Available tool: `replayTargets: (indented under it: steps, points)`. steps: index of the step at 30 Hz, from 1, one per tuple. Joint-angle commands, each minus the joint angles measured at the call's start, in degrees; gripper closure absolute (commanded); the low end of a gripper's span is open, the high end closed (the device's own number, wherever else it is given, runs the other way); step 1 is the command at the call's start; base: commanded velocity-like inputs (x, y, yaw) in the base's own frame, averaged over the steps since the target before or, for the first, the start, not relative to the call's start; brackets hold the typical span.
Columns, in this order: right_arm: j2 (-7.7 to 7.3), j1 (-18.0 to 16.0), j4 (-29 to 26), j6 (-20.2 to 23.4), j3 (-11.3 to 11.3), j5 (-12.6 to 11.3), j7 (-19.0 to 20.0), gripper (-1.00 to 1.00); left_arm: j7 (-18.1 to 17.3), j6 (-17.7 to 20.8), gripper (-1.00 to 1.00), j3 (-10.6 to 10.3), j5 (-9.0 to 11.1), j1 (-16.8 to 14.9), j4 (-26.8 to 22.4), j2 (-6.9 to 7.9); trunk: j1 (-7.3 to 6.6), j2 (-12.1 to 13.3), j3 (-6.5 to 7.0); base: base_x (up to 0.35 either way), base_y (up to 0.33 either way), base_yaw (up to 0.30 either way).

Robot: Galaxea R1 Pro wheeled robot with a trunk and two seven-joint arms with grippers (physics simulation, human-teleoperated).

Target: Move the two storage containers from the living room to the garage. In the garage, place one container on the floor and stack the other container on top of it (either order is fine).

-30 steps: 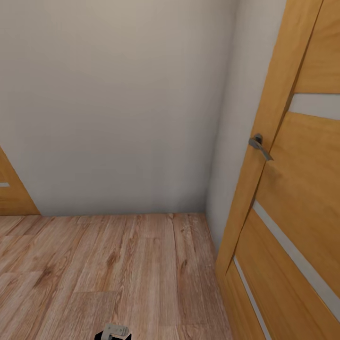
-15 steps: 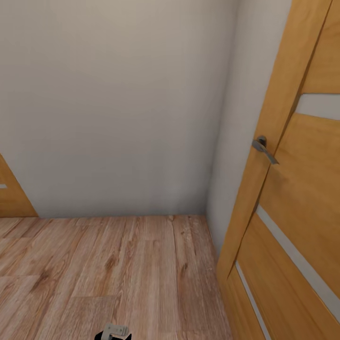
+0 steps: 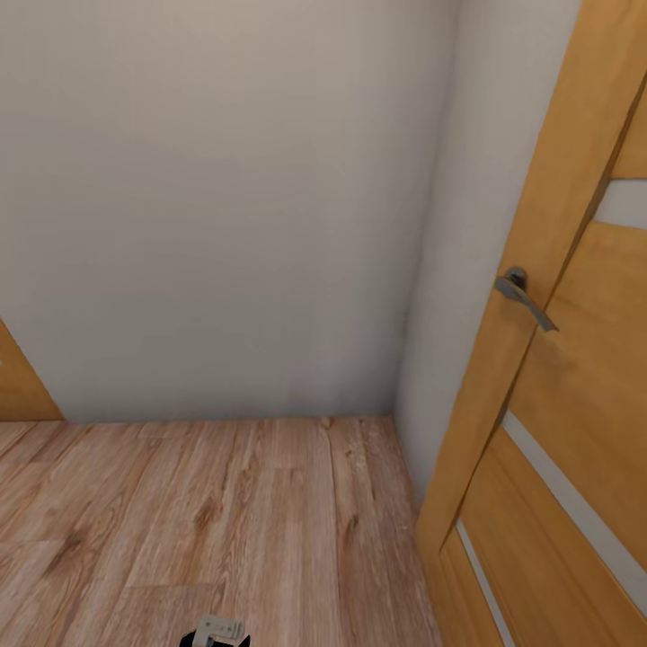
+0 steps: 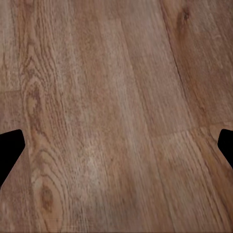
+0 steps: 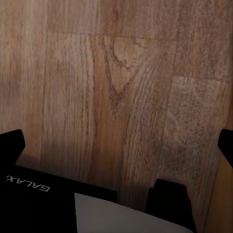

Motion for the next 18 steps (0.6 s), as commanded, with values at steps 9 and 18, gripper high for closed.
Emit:
replayTargets:
  steps: [9, 18]
  points:
    - [0.01, -0.1, 0.2, -0.3, 0.4, 0.1, 0.1, -1.0, 0.0, -0.3, -1.0, -0.1, -0.3, 0.0, 0.0, 0.02, 0.0, 0.0, -0.05, 0.032, 0.0, 0.093]
    - [-0.02, -0.1, 0.2, -0.3, 0.4, 0.1, 0.1, -1.0, 0.0, -0.3, -1.0, -0.1, -0.3, 0.0, 0.0, 0.02, 0.0, 0.0, -0.05, 0.002, 0.0, 0.045]
